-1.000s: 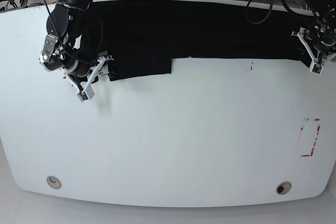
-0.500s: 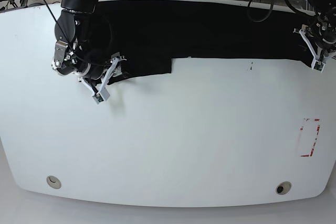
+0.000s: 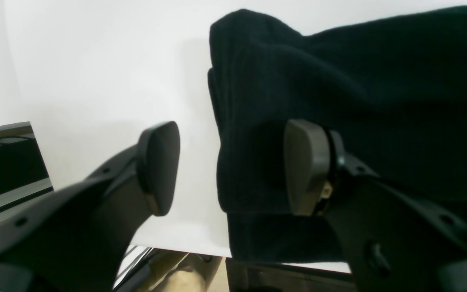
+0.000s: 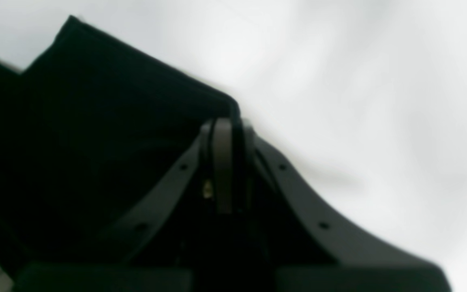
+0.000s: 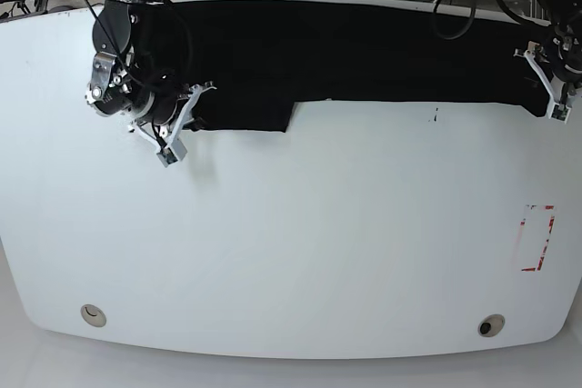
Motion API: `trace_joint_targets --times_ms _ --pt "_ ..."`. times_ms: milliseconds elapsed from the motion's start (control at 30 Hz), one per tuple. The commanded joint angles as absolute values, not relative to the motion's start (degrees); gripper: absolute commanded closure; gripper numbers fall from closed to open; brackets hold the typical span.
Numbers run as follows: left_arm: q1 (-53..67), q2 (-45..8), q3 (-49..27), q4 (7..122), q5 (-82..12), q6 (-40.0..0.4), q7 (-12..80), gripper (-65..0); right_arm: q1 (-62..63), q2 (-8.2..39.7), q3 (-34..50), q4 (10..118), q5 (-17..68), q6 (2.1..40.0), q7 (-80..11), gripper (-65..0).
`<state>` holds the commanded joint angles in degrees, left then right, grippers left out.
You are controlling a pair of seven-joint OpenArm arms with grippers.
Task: Fold the T-shirt properly
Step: 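Regrasp the folded edge with the right gripper and pull it toward the collar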
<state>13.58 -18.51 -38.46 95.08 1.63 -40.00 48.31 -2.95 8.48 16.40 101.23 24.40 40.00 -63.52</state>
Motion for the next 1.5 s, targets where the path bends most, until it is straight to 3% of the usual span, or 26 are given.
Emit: trace_joint_targets --times_ms 200,567,1367,1500 --pt "14.2 -18.8 -38.4 92.4 1.6 -40.0 48.3 -37.8 -8.9 8.4 16.5 110.7 30.1 40.0 -65.0 0.0" --pt "14.3 -19.6 -38.3 87.3 1.5 -40.0 48.2 -37.8 -16.6 8.8 27.1 112.6 42.7 40.0 -66.9 0.0" --pt "14.3 -20.0 -38.0 87.3 1.5 -40.0 48.2 -37.8 -27.3 14.5 29.9 115.6 43.6 40.0 -67.1 0.0" --pt "14.3 -20.0 -37.9 87.3 1.5 -40.0 48.2 -37.8 -28.4 15.2 30.0 115.6 43.5 40.0 -67.0 -7.0"
